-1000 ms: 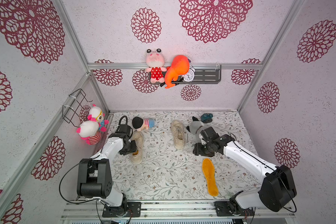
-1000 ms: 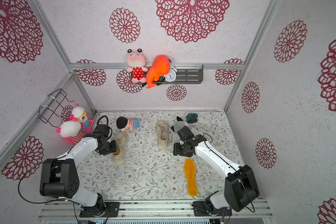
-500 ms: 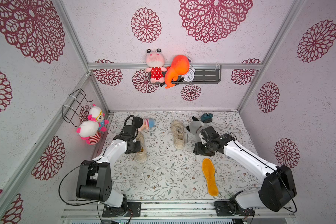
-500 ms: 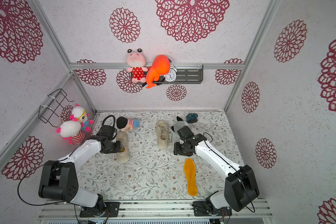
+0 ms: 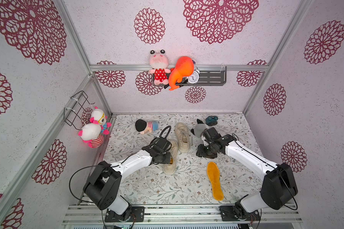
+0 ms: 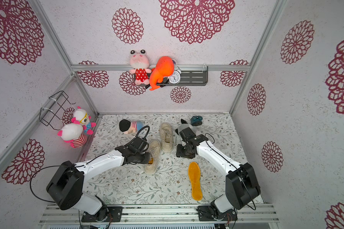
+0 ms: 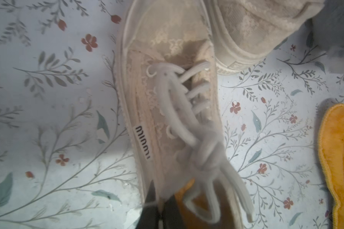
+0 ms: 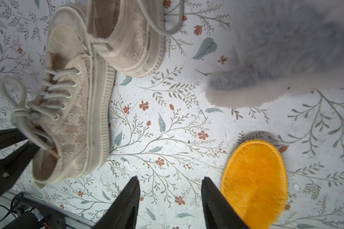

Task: Remove the insole from the shoe
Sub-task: Move the shoe to the center of the board, then untie the shoelace on the shoe.

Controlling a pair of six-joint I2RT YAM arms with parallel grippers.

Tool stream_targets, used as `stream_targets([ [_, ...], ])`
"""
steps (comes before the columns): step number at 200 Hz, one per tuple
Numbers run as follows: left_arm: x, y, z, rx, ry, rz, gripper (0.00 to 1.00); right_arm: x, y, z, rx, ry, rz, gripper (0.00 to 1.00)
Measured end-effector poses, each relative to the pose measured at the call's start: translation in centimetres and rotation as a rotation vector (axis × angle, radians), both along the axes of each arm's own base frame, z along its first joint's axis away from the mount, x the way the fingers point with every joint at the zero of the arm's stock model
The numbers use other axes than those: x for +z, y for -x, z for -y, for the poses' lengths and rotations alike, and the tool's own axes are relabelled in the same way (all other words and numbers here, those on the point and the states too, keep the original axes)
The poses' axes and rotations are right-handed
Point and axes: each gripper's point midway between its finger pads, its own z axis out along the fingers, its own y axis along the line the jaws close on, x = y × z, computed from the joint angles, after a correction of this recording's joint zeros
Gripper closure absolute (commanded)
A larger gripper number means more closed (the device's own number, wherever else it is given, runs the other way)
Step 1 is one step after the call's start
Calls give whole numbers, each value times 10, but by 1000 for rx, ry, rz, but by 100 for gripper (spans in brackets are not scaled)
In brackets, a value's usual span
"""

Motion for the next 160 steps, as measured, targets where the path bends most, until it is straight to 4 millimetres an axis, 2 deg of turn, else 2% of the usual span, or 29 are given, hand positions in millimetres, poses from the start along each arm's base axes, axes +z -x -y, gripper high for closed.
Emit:
stream_targets([
  [30, 1, 2, 6, 16, 6, 12, 98, 1, 5, -10, 30, -20, -4, 47],
  [52, 3, 4, 4, 33, 15, 15, 75, -2, 10, -19, 60, -28, -13, 47],
  [86, 17, 13, -3, 31, 37, 55, 50, -4, 14, -46, 170, -39, 12, 47],
  [106, 38, 20, -13, 40, 65, 114, 39, 3, 18, -70, 281, -59, 89, 47],
  [120, 64, 24, -23, 64, 109, 189, 35, 12, 18, -89, 353, -95, 173, 48],
  [142, 100, 24, -46, 146, 195, 287, 34, 16, 22, -109, 434, -146, 284, 51],
  [160, 110, 15, -68, 239, 231, 318, 34, 13, 22, -119, 481, -165, 343, 53],
])
